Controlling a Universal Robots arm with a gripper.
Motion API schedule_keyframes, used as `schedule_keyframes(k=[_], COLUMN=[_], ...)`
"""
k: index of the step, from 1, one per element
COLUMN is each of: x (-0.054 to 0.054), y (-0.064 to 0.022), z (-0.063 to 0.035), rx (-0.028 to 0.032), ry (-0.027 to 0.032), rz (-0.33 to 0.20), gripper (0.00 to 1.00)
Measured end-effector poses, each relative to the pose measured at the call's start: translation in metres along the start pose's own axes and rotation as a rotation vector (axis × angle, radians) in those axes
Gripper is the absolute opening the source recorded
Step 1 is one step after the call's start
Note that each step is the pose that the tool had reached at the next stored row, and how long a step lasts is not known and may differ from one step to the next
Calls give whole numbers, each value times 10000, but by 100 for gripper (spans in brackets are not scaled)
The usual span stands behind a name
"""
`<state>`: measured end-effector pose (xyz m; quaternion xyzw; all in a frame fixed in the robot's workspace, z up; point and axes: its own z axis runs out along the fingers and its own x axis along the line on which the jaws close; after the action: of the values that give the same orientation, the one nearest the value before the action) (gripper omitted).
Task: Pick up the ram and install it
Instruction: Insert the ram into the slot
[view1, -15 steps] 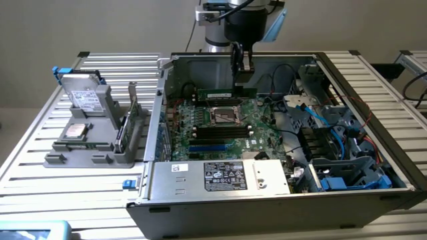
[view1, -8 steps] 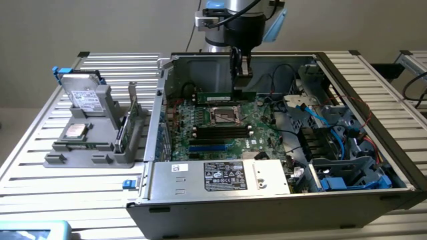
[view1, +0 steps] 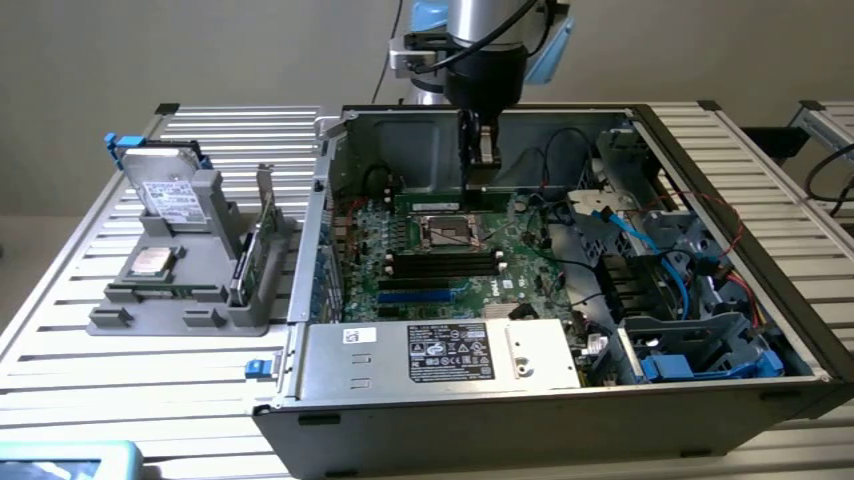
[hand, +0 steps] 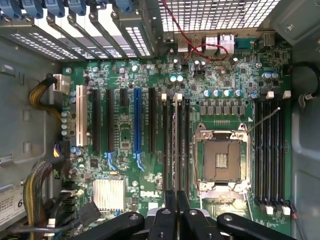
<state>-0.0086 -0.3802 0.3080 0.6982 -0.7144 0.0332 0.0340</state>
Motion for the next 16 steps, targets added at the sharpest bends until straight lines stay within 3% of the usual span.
schedule_keyframes(k=[10, 14, 16], x=[-16, -19, -22], y=[3, 6, 11], z=[166, 205, 226], rx=[2, 31, 35], ry=[20, 116, 119], rz=[25, 28, 28], gripper=[13, 13, 13])
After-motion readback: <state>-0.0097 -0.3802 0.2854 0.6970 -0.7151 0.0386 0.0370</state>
